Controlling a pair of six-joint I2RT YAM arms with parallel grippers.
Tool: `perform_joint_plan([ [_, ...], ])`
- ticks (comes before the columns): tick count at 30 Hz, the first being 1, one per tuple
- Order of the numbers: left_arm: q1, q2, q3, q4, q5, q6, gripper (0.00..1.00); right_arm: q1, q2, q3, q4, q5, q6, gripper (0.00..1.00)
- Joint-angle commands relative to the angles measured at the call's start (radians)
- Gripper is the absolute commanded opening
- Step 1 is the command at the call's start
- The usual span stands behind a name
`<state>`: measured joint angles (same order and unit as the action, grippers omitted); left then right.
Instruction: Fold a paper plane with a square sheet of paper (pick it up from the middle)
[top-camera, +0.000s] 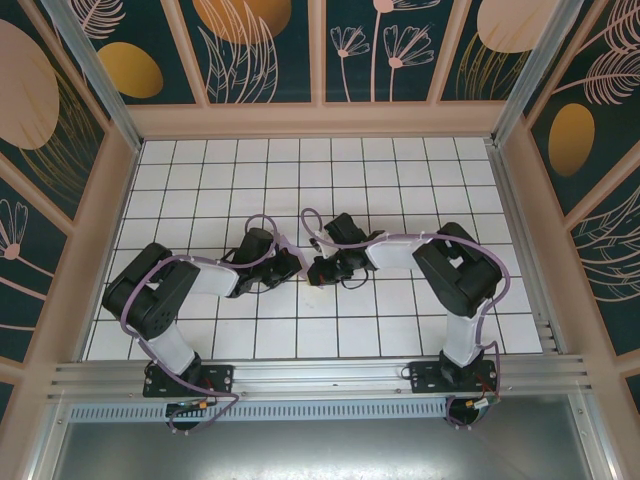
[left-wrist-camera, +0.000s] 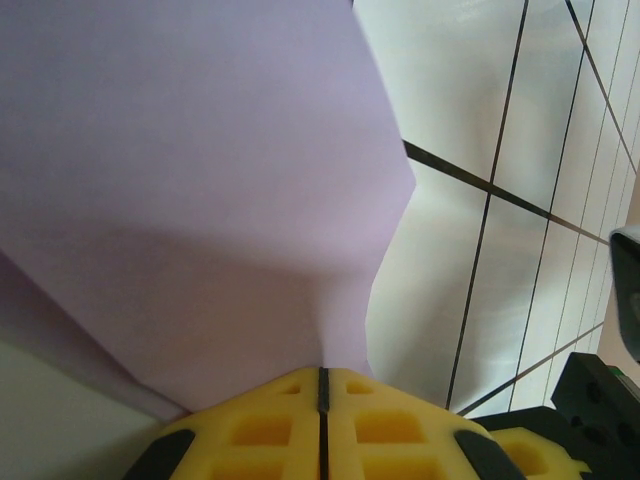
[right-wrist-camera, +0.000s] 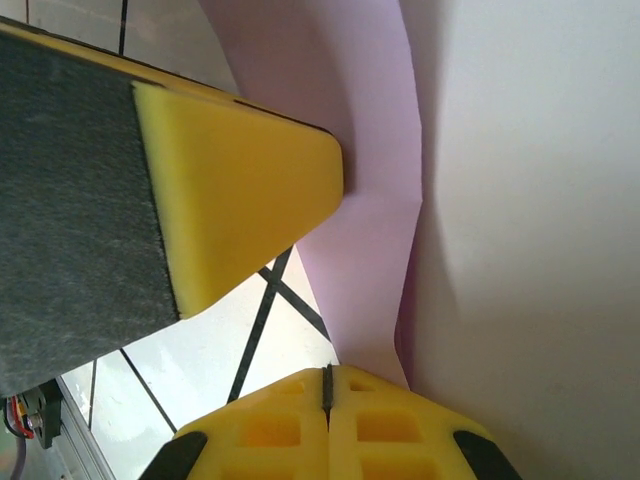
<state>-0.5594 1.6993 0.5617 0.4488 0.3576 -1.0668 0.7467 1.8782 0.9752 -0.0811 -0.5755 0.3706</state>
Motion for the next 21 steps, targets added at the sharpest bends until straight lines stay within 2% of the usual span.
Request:
perform_joint_plan([
  [1,0.002,0.045,-0.002,-0.096,-0.092,0.014,0.1,-0.013,0.042,-0.006,-0.036,0.015,-0.031,0.02],
  [10,0.003,0.03,-0.007,-0.101,-0.094,0.029,0.1,-0.017,-0.05,0.01,0.03,-0.054,-0.03,0.02],
  [21,0.003,0.026,-0.006,-0.102,-0.097,0.03,0.09,-0.028,0.086,0.098,0.015,-0.045,-0.031,0.01],
])
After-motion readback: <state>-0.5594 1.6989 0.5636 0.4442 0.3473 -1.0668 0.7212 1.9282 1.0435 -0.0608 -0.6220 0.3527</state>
